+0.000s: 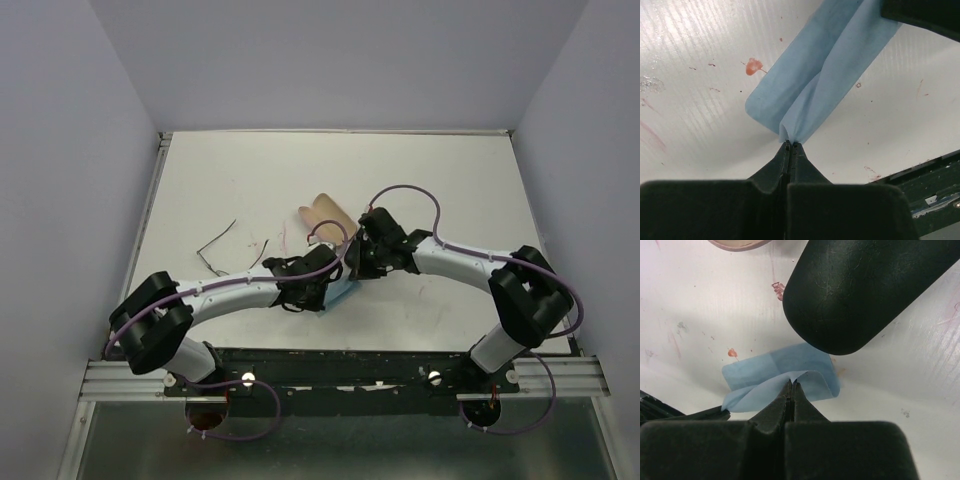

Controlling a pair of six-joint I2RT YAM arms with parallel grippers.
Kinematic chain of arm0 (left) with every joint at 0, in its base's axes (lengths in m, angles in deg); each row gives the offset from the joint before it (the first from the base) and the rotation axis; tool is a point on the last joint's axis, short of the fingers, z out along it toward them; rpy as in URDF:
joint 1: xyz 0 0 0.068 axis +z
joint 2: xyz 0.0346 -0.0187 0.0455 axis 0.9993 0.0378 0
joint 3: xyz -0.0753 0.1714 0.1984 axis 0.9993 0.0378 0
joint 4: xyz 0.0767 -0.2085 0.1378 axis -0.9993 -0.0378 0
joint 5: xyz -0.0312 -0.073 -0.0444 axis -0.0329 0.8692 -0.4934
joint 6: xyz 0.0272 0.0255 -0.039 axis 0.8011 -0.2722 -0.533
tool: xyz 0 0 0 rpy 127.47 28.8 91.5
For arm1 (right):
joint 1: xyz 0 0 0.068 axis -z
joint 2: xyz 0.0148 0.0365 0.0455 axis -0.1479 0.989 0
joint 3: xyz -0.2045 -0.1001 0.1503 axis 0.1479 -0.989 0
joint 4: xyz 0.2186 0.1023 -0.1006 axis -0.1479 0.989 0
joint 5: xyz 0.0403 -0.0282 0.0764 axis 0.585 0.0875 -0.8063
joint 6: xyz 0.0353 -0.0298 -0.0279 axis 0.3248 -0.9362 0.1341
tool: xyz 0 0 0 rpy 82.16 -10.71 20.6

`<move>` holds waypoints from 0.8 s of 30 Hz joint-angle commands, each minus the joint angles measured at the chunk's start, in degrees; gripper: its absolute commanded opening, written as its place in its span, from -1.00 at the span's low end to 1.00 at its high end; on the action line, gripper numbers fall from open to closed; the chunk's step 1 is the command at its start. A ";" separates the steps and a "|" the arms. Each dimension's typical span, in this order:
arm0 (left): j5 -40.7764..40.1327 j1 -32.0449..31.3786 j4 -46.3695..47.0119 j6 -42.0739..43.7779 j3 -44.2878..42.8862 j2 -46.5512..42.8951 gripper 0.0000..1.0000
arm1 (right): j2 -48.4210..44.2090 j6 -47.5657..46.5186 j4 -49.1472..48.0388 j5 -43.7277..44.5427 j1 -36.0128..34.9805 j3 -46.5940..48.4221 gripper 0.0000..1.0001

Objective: Organize the sunglasses
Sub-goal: Fold the glasses cleaning cloth at the center of the board.

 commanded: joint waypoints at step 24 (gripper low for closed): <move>3.34 3.30 -1.84 0.23 -4.28 5.77 -0.96 | 3.88 2.73 -1.91 3.73 0.26 1.44 -0.92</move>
